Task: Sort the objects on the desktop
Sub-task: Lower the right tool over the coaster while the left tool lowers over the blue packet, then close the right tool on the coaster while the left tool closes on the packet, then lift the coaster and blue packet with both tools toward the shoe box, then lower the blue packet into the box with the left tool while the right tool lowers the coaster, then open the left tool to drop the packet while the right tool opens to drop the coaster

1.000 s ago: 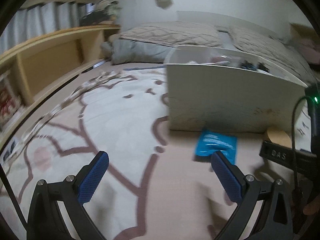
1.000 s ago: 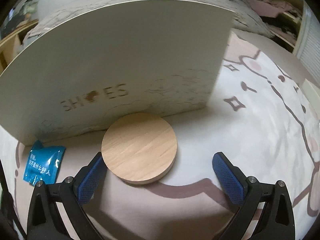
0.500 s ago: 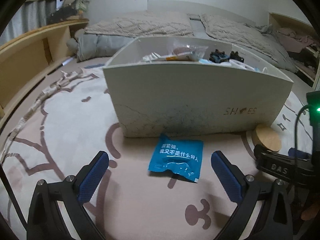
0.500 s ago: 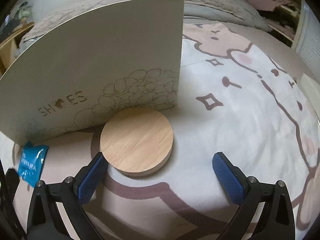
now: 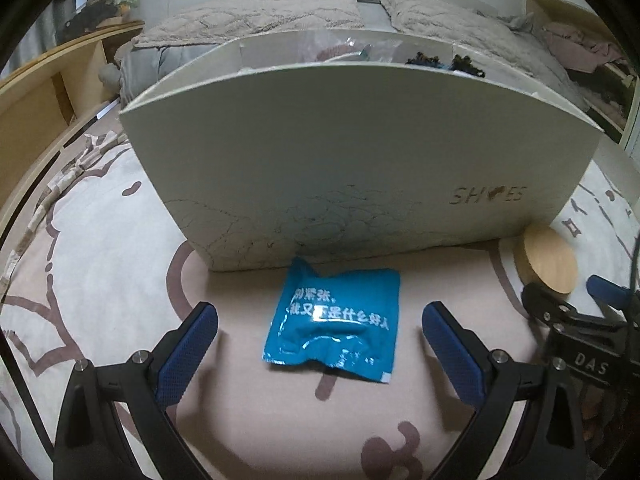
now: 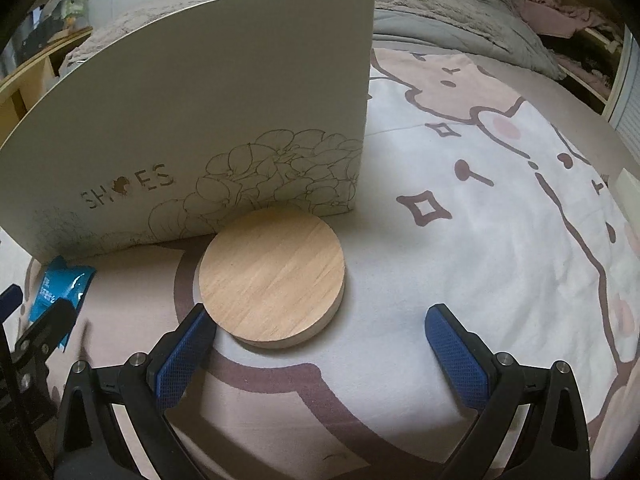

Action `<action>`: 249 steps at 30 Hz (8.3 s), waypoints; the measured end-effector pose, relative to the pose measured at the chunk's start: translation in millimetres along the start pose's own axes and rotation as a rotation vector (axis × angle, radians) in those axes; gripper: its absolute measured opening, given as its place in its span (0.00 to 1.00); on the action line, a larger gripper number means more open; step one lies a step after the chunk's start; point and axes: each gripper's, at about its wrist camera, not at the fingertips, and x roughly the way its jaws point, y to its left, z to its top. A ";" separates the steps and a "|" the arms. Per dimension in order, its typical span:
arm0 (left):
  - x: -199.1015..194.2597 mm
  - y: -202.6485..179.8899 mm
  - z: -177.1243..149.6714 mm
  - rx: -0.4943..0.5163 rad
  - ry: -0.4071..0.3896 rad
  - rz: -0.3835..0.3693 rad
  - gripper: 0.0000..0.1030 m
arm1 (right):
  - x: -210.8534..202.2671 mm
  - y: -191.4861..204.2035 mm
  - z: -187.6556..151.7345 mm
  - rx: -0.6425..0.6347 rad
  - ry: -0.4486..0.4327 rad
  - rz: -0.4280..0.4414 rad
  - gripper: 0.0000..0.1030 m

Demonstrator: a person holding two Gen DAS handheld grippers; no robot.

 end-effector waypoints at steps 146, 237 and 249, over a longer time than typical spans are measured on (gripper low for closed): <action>-93.1 -0.3 3.1 -0.019 -0.215 -0.098 0.55 | -92.5 21.3 20.3 -0.172 -0.204 0.116 0.66; 41.0 35.1 240.1 -0.104 -0.065 -0.017 0.60 | -57.0 69.1 208.8 -0.328 -0.253 0.233 0.66; 36.9 43.9 235.4 -0.155 -0.080 0.008 0.86 | -56.6 69.6 209.1 -0.327 -0.251 0.222 0.66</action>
